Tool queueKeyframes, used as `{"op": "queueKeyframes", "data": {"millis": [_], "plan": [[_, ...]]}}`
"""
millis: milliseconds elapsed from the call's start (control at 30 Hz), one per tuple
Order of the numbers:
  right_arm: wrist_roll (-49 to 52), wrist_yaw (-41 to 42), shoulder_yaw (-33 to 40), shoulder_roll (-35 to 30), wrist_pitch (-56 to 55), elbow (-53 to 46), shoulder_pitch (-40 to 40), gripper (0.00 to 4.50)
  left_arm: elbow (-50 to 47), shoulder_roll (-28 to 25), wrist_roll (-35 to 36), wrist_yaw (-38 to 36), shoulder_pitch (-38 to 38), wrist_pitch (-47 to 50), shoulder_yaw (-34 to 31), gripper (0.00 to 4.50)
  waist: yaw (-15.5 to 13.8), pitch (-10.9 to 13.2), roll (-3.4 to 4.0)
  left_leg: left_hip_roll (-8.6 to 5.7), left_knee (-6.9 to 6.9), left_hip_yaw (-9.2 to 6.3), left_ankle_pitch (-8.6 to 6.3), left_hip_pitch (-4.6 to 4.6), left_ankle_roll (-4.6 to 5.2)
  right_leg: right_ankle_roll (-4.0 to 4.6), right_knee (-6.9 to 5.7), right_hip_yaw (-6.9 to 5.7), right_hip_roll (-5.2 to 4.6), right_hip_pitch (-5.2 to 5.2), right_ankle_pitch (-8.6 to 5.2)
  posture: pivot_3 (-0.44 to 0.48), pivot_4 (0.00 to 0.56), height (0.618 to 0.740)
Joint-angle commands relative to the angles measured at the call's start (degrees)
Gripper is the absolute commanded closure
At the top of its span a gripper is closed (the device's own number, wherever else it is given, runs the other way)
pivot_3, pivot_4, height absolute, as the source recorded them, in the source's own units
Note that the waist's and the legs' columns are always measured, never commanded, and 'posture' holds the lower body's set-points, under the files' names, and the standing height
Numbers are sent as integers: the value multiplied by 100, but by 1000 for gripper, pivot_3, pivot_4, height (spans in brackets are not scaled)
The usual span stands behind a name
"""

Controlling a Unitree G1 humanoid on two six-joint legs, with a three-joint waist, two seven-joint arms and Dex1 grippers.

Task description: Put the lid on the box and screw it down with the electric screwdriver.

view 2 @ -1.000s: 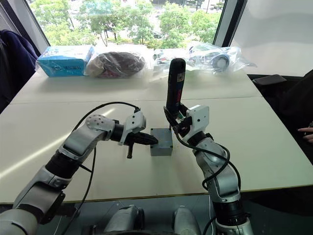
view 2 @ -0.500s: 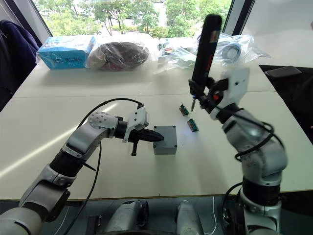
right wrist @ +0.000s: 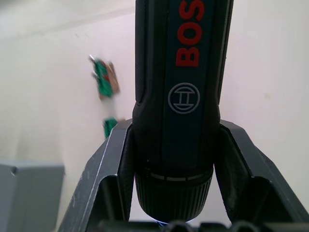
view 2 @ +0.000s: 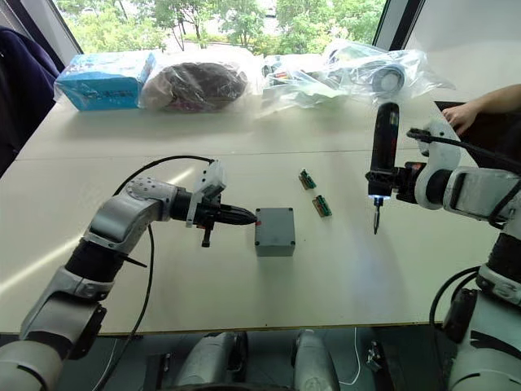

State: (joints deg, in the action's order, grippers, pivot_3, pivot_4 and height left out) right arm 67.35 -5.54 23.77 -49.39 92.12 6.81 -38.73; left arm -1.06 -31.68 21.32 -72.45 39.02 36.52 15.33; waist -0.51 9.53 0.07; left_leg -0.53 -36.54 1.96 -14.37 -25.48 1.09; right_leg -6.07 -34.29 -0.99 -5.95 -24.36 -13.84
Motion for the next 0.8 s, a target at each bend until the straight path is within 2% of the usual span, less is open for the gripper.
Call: {"op": "queueKeyframes", "data": {"millis": [33, 300, 567, 633, 667, 767, 800], "plan": [[299, 130, -498, -447, 38, 660, -288, 2747, -642, -208, 263, -165, 35, 139, -110, 4500, 1, 13, -1, 3, -3, 1, 0, 0, 0, -4, 0, 1, 4, 0, 2, 0, 150, 740], [-117, 583, -1688, -850, 38, 1603, -795, 2747, -1234, -373, 355, 197, -242, 331, -224, 4500, 27, 77, 2, 33, -60, 7, -1, -4, 2, -37, -17, 19, 39, 2, 19, 0, 150, 740], [-994, 1188, -2285, -862, 38, 1823, -904, 2747, -1399, -383, 458, 430, -362, 438, -238, 4500, 10, 77, 0, 32, -70, 16, -1, -2, 2, -53, -28, 31, 41, 2, 28, 0, 150, 740], [-1223, 1381, -2427, -853, 38, 1783, -889, 1735, -1431, -387, 454, 444, -366, 418, -211, 4500, 1, 77, 0, 32, -75, 19, -1, -2, 1, -56, -28, 34, 41, 2, 30, 0, 150, 740], [-1326, 1487, -2480, -851, 38, 1763, -870, 1584, -1454, -393, 452, 443, -372, 404, -199, 4500, -5, 77, 0, 32, -79, 20, -1, -3, 1, -57, -29, 34, 41, 2, 30, 0, 150, 740], [-1636, 1753, -2564, -848, 38, 1670, -821, 449, -1468, -388, 449, 461, -368, 394, -192, 4500, -20, 75, -4, 31, -87, 20, -1, -2, 1, -57, -36, 35, 41, 5, 30, 0, 150, 740], [-1721, 1836, -2573, -845, 38, 1648, -817, 199, -1464, -386, 448, 466, -365, 393, -192, 4500, -22, 75, -5, 31, -90, 19, -1, -2, 1, -57, -37, 35, 41, 8, 30, 0, 150, 740]]}}
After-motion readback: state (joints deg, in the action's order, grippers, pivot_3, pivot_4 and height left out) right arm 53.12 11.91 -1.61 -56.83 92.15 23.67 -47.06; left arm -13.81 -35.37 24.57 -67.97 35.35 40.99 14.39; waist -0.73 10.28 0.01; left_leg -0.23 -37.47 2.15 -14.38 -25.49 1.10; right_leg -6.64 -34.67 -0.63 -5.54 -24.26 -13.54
